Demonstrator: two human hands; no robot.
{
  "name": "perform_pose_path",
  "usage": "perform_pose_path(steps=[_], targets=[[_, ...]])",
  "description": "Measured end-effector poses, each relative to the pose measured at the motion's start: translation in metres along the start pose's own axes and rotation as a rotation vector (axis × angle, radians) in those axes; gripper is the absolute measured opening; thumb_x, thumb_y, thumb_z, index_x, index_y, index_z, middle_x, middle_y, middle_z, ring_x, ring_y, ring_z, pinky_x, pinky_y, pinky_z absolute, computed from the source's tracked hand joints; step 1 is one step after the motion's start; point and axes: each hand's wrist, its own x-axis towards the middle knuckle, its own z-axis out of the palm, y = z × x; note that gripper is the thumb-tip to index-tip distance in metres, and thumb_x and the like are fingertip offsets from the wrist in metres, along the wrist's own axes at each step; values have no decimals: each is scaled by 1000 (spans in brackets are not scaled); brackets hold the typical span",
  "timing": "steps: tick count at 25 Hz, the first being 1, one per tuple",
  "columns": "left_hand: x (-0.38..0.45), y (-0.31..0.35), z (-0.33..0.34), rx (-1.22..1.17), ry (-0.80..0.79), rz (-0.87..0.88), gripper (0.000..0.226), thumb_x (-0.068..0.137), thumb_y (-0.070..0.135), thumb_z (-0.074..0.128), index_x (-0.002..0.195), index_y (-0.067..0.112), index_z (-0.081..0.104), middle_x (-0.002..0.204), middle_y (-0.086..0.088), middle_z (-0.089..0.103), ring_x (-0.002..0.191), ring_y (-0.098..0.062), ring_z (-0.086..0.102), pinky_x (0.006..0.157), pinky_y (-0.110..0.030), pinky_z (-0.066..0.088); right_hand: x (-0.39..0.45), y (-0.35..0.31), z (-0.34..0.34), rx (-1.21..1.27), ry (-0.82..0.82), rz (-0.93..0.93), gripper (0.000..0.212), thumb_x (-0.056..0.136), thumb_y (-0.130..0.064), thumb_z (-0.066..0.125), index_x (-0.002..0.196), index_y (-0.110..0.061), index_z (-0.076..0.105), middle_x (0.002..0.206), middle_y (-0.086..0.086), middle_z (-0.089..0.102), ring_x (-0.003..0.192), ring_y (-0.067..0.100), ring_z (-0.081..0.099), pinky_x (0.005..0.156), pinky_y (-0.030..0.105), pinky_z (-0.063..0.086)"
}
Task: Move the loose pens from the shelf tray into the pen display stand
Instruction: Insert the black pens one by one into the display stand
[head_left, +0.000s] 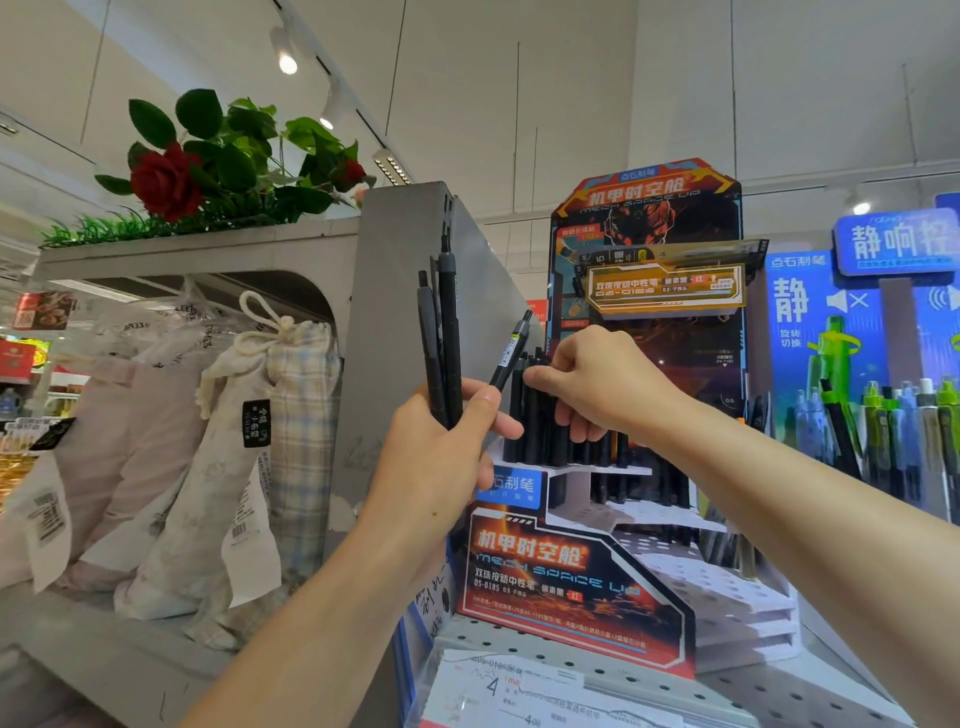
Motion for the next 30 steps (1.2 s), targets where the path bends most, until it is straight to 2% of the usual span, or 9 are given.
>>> perform_pose_path(steps=[2,6,11,15,18,22,25,27,30], targets=[[0,0,2,0,-1,-3,16,99,34,56,104,19,60,83,5,77,45,-2,50,40,-13,40,-4,0,-1,-21,59,-49,36,97,-43,63,80,-11,66,66,2,71,49,14,64,52,27,53],[-1,1,6,-46,-20,-41,15,100,30,56,102,17,62,83,1,77,43,-3,49,38,-14,39,-12,3,-13,623,-174,-45,11,98,-14,63,104,-9,72,84,5,73,67,14,66,53,23,53],[-2,2,14,-121,-80,-73,20,102,29,54,106,13,66,85,-4,78,43,-8,49,37,-17,38,-14,12,-21,1006,-381,1,31,96,-18,67,120,3,67,94,6,69,76,12,65,56,23,54],[-4,0,16,-93,-89,-62,22,102,32,54,109,14,63,86,-2,78,47,-10,54,37,-17,39,-12,16,-31,1068,-213,27,17,99,-18,63,105,-3,69,84,8,72,71,14,69,62,26,61],[-6,-3,13,-64,-53,-96,28,100,34,56,106,7,63,62,5,68,39,-5,49,35,-15,36,-8,22,-37,951,17,102,14,103,-18,57,100,-5,63,84,12,69,65,17,69,60,31,62],[-8,-3,12,-44,3,-162,39,94,44,60,111,9,55,46,11,47,33,-2,50,33,-11,34,-10,28,-26,751,67,97,13,104,-17,56,97,-7,60,82,12,65,62,19,68,63,38,64],[-9,0,10,-8,-6,-145,62,87,57,61,124,9,52,65,-9,61,33,-3,50,34,-12,35,-9,31,-17,624,96,64,15,103,-19,57,108,-5,60,83,13,65,65,21,69,68,43,65],[-12,2,9,10,-26,-151,80,86,61,60,140,6,42,96,-23,68,33,-4,49,34,-12,35,-6,31,-15,577,112,55,20,103,-20,57,115,-4,60,84,13,67,66,21,70,71,45,65],[-13,0,6,-44,-105,-214,80,90,54,61,143,0,37,50,1,57,31,-4,45,34,-12,34,-4,28,-15,543,107,49,25,104,-21,57,122,-4,60,87,14,69,68,22,71,71,44,65]])
